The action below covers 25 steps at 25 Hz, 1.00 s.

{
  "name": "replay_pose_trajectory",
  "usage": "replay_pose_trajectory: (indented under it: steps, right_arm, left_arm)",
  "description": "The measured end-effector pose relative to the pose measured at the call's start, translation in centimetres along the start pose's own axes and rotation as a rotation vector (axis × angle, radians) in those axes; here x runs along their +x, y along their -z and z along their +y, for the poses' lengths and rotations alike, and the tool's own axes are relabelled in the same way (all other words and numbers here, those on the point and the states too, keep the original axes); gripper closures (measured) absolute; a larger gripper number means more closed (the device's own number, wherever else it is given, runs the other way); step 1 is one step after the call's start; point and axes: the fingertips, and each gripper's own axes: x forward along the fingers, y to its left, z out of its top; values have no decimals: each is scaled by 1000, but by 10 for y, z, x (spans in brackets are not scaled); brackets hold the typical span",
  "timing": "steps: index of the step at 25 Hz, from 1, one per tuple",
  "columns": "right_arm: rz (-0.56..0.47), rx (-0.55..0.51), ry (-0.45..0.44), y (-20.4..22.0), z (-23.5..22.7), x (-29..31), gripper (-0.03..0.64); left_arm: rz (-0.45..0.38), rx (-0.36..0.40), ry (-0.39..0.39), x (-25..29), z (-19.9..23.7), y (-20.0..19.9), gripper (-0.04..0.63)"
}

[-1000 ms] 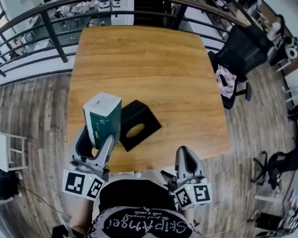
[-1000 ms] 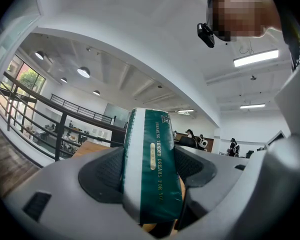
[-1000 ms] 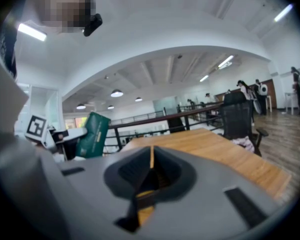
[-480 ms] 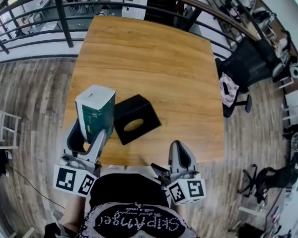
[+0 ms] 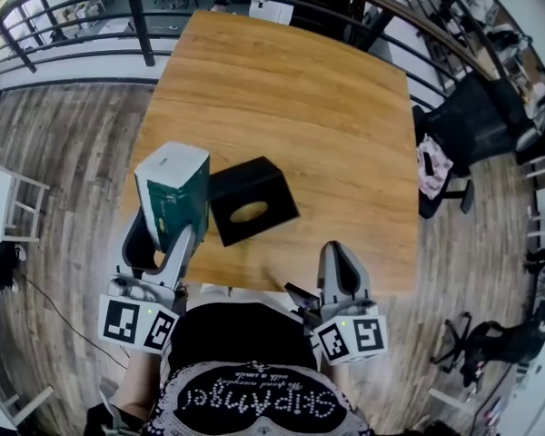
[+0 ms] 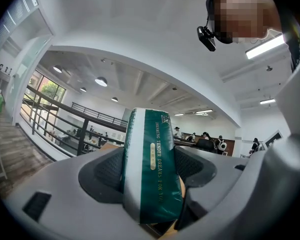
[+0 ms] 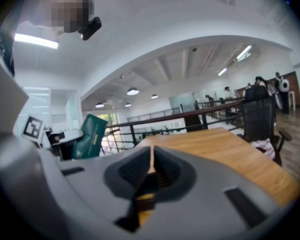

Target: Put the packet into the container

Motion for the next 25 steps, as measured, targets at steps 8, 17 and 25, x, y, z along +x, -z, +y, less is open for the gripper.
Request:
replay_pose_trajectory:
  steps: [8, 17, 25]
  right_arm:
    - [-13, 2, 8, -7, -10, -4, 577]
    - [-41, 3, 58, -18, -29, -13, 577]
    - [-45, 7, 96, -17, -46, -17, 577]
  left_arm:
    - [0, 21, -10, -3, -4, -6, 256]
    - [12, 22, 6, 1, -7, -7, 256]
    - [34, 12, 37, 7, -18, 5, 256]
